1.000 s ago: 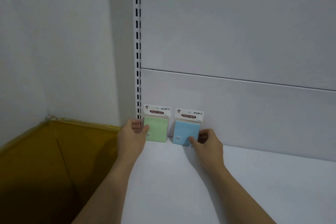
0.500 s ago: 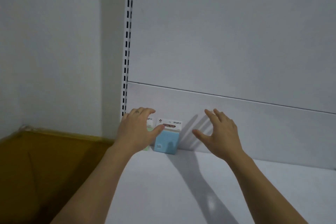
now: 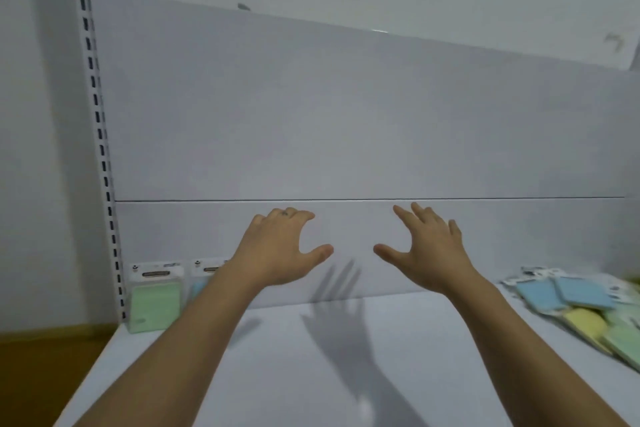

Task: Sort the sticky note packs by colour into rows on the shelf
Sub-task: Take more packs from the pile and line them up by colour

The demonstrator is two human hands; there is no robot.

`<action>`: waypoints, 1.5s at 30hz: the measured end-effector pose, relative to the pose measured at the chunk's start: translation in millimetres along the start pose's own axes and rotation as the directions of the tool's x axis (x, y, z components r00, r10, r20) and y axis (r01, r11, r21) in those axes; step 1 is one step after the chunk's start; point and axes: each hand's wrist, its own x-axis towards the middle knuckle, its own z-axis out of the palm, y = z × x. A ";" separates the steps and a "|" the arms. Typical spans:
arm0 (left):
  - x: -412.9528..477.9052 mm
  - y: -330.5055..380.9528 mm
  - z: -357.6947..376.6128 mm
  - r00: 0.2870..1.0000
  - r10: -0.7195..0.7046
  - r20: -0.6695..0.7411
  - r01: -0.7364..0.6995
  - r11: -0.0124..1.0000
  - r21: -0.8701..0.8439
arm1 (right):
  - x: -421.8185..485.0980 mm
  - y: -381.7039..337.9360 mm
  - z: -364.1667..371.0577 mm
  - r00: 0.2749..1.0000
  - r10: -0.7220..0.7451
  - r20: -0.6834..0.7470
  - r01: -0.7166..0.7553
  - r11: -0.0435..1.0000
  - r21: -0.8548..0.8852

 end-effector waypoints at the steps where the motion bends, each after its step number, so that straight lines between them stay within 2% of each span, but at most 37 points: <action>1: 5.1 17.4 3.1 1.000 0.025 0.010 -0.025 1.000 -0.016 | -4.8 16.5 -8.1 1.000 0.027 -0.009 -0.027 1.000 -0.015; 7: 27.9 126.1 24.9 0.986 0.162 0.047 -0.158 0.985 -0.068 | -47.2 127.2 -55.8 0.977 0.213 -0.023 -0.214 0.973 -0.084; 15: 30.1 269.3 53.3 0.950 0.300 0.088 -0.288 0.949 -0.130 | -120.8 258.7 -111.2 0.907 0.414 -0.079 -0.422 0.893 -0.160; 23: 21.6 372.8 73.3 0.914 0.387 0.123 -0.369 0.918 -0.146 | -192.9 335.3 -142.0 0.829 0.551 -0.097 -0.559 0.814 -0.157; 33: 40.5 425.6 101.2 0.902 0.405 0.148 -0.382 0.910 -0.161 | -203.9 377.3 -155.8 0.803 0.588 -0.094 -0.595 0.787 -0.163; 45: 96.9 399.2 143.5 0.920 0.364 0.147 -0.317 0.910 -0.267 | -125.7 376.9 -123.5 0.808 0.589 -0.028 -0.577 0.780 -0.243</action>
